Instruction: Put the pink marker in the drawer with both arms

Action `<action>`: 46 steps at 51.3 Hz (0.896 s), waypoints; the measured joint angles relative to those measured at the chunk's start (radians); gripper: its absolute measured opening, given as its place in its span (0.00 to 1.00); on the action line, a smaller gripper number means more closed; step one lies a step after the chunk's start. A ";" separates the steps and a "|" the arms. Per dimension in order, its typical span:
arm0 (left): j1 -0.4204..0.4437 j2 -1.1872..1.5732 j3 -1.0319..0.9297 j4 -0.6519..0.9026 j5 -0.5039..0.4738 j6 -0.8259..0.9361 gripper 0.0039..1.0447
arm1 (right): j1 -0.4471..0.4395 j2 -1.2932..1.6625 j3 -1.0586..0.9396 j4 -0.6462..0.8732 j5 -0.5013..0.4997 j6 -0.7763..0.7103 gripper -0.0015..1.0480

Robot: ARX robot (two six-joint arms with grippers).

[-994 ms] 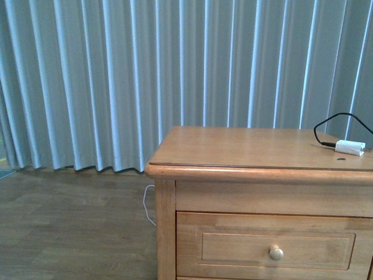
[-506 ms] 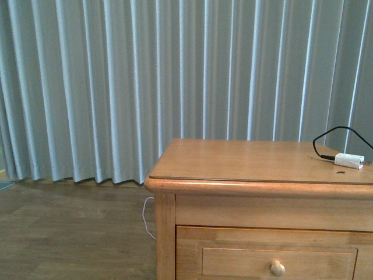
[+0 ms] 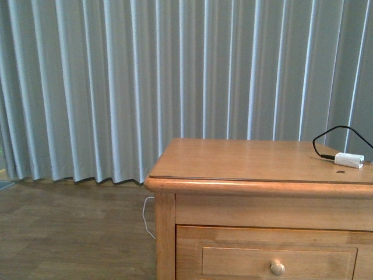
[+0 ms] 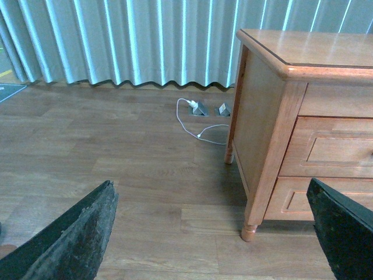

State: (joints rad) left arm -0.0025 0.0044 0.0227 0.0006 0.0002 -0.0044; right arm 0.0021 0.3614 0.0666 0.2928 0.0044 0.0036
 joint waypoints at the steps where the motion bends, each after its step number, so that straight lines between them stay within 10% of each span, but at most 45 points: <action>1: 0.000 0.000 0.000 0.000 0.000 0.000 0.94 | 0.000 -0.007 -0.003 -0.004 0.000 0.000 0.01; 46: 0.000 0.000 0.000 0.000 0.000 0.000 0.94 | 0.000 -0.356 -0.061 -0.291 -0.003 0.000 0.01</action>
State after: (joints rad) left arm -0.0025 0.0044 0.0227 0.0006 -0.0002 -0.0044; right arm 0.0021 0.0055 0.0059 0.0013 0.0013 0.0032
